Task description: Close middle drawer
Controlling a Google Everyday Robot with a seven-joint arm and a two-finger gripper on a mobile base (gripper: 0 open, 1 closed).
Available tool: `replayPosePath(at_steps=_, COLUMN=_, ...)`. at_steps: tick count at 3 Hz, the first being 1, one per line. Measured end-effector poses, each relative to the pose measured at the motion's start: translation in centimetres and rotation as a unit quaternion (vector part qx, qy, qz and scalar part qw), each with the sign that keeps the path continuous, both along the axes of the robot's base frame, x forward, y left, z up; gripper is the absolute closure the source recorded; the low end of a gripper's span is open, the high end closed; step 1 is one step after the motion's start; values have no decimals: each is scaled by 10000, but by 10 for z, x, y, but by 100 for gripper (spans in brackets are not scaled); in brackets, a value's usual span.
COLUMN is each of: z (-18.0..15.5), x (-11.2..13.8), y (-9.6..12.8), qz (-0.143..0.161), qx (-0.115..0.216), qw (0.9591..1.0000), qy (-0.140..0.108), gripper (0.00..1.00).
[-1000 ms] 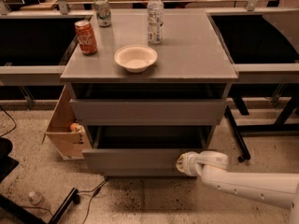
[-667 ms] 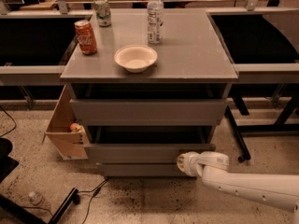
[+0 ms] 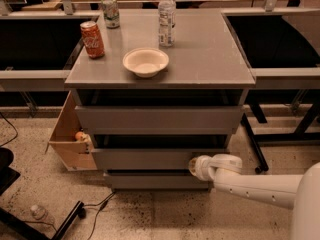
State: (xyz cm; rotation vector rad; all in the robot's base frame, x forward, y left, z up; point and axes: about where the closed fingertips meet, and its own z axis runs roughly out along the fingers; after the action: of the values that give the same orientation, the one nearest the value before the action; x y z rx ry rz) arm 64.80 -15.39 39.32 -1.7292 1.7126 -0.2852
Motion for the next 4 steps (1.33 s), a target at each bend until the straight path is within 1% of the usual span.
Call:
replayPosePath(at_steps=1, z=0, x=0, y=0, qz=0, qx=0, qw=10000, qy=0, gripper=76)
replayPosePath(at_steps=4, z=0, x=0, y=0, qz=0, qx=0, qw=10000, qy=0, gripper=5)
